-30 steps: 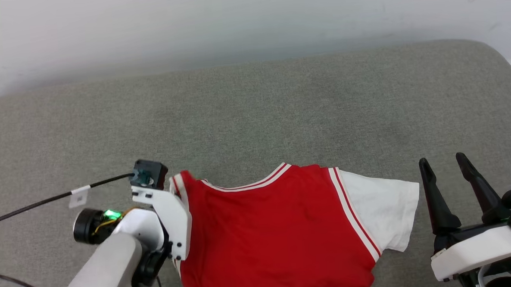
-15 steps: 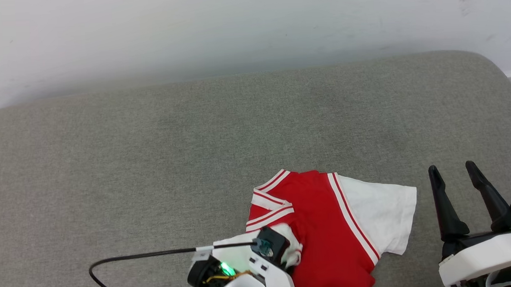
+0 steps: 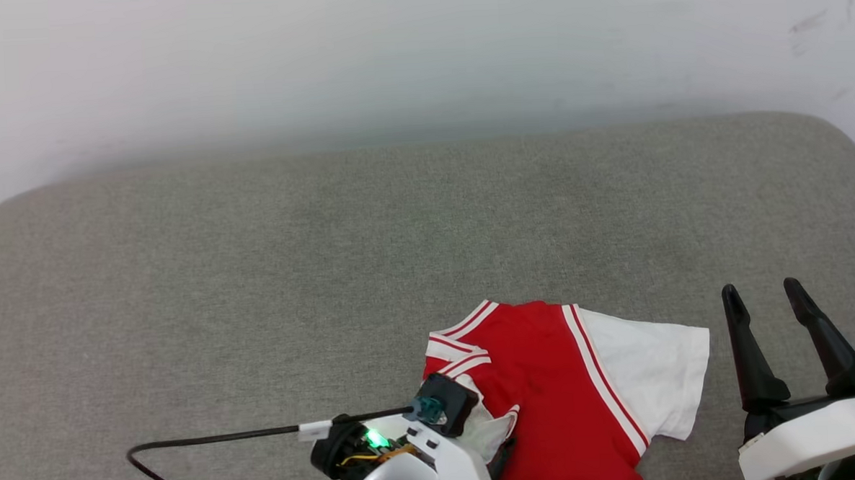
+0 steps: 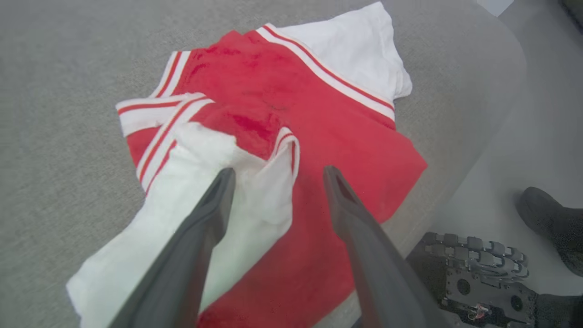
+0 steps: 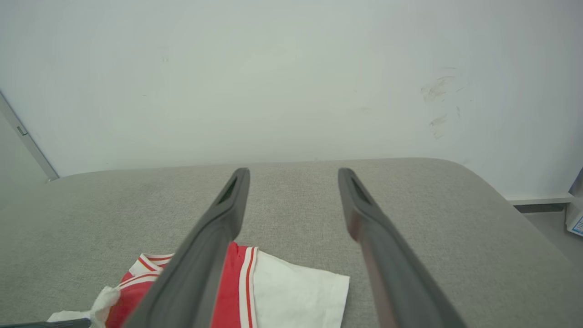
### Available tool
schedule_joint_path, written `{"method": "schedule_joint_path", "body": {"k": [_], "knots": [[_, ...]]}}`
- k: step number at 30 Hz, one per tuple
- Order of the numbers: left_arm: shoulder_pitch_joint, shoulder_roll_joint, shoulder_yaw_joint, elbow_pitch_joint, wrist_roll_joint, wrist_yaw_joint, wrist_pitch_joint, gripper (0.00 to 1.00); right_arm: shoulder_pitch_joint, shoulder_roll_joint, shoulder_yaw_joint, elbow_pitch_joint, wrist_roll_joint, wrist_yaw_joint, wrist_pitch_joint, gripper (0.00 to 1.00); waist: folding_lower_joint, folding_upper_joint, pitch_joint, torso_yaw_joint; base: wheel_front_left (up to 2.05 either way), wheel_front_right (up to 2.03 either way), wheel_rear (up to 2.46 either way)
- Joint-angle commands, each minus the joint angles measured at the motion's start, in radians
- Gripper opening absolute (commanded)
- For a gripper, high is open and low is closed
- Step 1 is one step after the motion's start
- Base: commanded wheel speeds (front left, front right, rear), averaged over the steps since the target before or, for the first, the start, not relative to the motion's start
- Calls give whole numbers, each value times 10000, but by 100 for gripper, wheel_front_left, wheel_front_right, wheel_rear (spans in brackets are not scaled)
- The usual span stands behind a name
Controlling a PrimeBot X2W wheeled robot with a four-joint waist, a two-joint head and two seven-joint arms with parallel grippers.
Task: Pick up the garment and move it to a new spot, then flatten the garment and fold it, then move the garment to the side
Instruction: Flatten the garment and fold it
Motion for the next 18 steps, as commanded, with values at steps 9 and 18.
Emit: {"method": "schedule_joint_path", "body": {"k": [9,18], "knots": [[-167,1187,738,-1434,-442,127,931,100,231,30,66,-51,169,-3,-14,100,0,0,-158,76,0,0,0],[-1170,1291,797,-1121,-1036,-429,2164,100,-151,29,193,54,335,-3,-153,100,0,0,725,-295,0,0,0]]}}
